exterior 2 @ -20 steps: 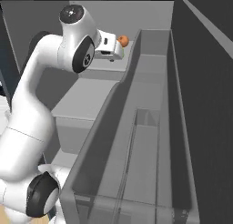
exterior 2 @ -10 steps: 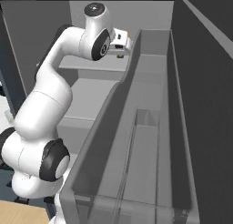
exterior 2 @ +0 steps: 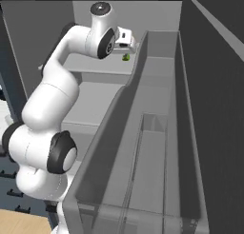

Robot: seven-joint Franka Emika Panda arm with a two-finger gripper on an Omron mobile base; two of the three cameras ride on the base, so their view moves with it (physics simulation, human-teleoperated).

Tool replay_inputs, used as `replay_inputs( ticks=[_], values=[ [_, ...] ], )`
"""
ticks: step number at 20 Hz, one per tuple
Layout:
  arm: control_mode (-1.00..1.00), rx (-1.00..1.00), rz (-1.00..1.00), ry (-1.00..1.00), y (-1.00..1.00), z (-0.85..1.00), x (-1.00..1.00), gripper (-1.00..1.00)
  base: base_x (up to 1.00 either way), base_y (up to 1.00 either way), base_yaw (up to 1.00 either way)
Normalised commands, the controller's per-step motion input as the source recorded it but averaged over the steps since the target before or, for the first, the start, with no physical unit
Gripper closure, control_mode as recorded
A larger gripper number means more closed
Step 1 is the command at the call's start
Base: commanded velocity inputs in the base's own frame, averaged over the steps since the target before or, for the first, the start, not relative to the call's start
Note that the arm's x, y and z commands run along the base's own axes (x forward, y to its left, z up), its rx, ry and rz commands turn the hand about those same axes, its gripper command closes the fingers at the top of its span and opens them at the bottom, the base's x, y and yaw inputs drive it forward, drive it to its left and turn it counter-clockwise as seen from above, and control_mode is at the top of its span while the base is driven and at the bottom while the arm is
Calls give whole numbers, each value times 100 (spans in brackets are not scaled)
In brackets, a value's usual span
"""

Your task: Grab a lemon wedge from the fridge and one ice cube from the ice bowl, and put them in the glass of lemonade.

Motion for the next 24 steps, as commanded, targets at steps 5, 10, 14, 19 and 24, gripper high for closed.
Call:
replay_inputs(
  ticks=[5,10,14,19,24],
  values=[
    [-100,0,1,0,0,-15,39,-100,0,0,0],
    [-100,0,2,0,-1,-8,41,-100,0,0,0],
    [-100,0,3,0,-6,0,34,-100,0,0,0],
    [-100,0,0,0,-8,-4,49,-100,0,0,0],
    [-100,1,0,0,-21,-1,33,-100,0,0,0]
  ],
)
